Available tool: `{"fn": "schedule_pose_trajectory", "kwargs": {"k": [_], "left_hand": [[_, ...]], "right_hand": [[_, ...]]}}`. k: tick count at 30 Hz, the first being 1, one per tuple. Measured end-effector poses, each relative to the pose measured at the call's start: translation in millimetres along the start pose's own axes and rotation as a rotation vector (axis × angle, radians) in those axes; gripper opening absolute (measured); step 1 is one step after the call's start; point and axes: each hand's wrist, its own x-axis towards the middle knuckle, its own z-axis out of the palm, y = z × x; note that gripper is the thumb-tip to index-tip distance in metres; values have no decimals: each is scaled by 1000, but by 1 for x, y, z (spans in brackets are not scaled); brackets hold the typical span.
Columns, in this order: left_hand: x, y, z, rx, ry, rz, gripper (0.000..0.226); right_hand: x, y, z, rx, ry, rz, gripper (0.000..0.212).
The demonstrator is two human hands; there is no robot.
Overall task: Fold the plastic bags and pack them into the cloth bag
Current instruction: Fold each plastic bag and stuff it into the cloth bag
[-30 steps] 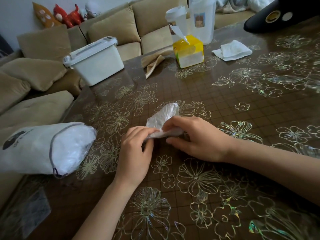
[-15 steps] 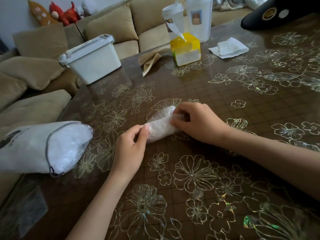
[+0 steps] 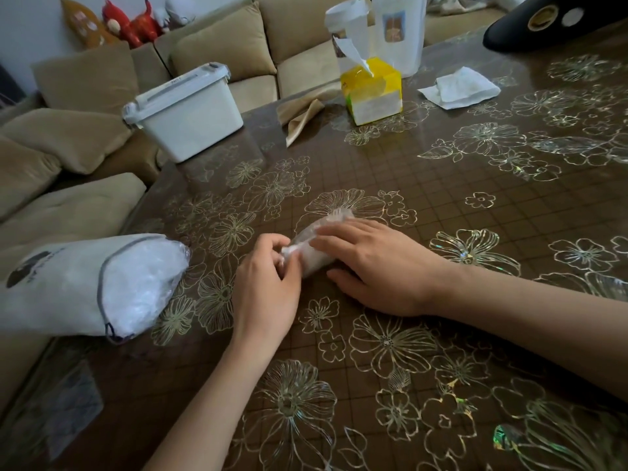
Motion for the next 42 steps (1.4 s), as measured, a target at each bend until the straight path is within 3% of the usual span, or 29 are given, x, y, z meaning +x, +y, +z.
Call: {"fn": "schedule_pose_trajectory", "kwargs": {"k": [3, 6, 9, 14, 19, 21, 26, 29, 33, 37, 39, 42], "left_hand": [[-3, 2, -3, 37, 125, 158, 23], [-6, 1, -1, 122, -54, 364, 41], [-4, 3, 0, 89, -178, 279, 49], [-2, 5, 0, 81, -169, 247, 42], [-5, 6, -5, 80, -105, 313, 29], [-6, 11, -13, -62, -153, 244, 20], [-10, 19, -35, -747, -545, -289, 24], [-16, 20, -42, -785, -672, -315, 41], [-19, 25, -46, -618, -584, -85, 36], [-21, 36, -47, -740, -506, 46, 27], [-24, 41, -45, -793, -491, 72, 28], [-29, 44, -43, -936, -377, -31, 24]], "right_hand": [[2, 3, 2, 49, -47, 37, 39], [4, 2, 3, 60, -40, 57, 48], [7, 0, 4, 49, 6, 94, 45], [11, 4, 6, 76, 100, 117, 39], [6, 7, -2, 385, 175, 129, 28], [3, 8, -9, 624, 142, 215, 20], [-3, 8, -21, 1157, 111, 454, 13], [-3, 6, -22, 1272, 98, 536, 15], [-2, -2, -24, 1430, 66, 546, 16], [-8, -14, -26, 1568, -77, 581, 24], [-11, -19, -26, 1593, -162, 568, 27], [-13, -24, -24, 1474, -160, 582, 20]]}}
